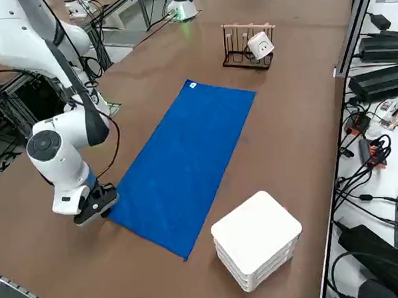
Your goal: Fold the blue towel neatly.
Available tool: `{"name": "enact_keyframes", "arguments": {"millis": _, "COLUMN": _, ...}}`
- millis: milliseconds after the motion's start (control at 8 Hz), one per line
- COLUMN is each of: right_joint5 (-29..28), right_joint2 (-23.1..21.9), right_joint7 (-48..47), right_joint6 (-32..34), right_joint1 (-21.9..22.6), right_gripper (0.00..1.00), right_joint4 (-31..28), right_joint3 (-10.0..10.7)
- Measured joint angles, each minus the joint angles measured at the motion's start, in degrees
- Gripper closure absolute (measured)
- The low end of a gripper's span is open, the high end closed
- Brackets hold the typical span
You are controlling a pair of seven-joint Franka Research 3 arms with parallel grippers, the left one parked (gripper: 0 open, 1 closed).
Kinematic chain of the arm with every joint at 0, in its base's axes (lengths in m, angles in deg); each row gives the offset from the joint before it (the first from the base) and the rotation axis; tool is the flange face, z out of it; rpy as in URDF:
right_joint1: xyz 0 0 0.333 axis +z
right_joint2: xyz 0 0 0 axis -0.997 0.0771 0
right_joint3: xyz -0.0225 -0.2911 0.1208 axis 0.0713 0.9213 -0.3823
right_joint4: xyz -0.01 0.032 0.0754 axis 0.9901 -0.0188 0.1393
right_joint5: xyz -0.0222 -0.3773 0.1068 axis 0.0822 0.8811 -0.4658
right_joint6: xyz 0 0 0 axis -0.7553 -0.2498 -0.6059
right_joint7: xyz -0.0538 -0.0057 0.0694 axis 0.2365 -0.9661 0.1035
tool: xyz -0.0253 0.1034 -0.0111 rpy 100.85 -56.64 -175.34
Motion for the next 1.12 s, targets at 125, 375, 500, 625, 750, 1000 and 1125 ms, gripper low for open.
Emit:
{"name": "enact_keyframes", "arguments": {"millis": 125, "right_joint5": 0.0, "right_joint2": -1.1, "right_joint7": 0.3, "right_joint6": 4.7, "right_joint1": 0.1, "right_gripper": 0.99, "right_joint4": 1.7, "right_joint3": 0.0}}
{"name": "enact_keyframes", "arguments": {"millis": 375, "right_joint5": 0.0, "right_joint2": -3.1, "right_joint7": 1.2, "right_joint6": 10.3, "right_joint1": 1.2, "right_gripper": 0.99, "right_joint4": 4.2, "right_joint3": -0.2}}
{"name": "enact_keyframes", "arguments": {"millis": 500, "right_joint5": 0.0, "right_joint2": -3.6, "right_joint7": 1.2, "right_joint6": 11.1, "right_joint1": 2.7, "right_gripper": 0.99, "right_joint4": 4.6, "right_joint3": -0.2}}
{"name": "enact_keyframes", "arguments": {"millis": 625, "right_joint5": 0.0, "right_joint2": -4.0, "right_joint7": 1.2, "right_joint6": 11.7, "right_joint1": 4.7, "right_gripper": 0.99, "right_joint4": 4.6, "right_joint3": -0.3}}
{"name": "enact_keyframes", "arguments": {"millis": 750, "right_joint5": 0.0, "right_joint2": -4.6, "right_joint7": 1.2, "right_joint6": 12.8, "right_joint1": 7.2, "right_gripper": 0.99, "right_joint4": 4.7, "right_joint3": -0.4}}
{"name": "enact_keyframes", "arguments": {"millis": 1000, "right_joint5": 0.0, "right_joint2": -6.6, "right_joint7": 1.0, "right_joint6": 17.0, "right_joint1": 13.2, "right_gripper": 0.99, "right_joint4": 4.9, "right_joint3": -0.6}}
{"name": "enact_keyframes", "arguments": {"millis": 1125, "right_joint5": -0.1, "right_joint2": -7.2, "right_joint7": 0.6, "right_joint6": 19.3, "right_joint1": 16.2, "right_gripper": 0.99, "right_joint4": 4.8, "right_joint3": -0.7}}
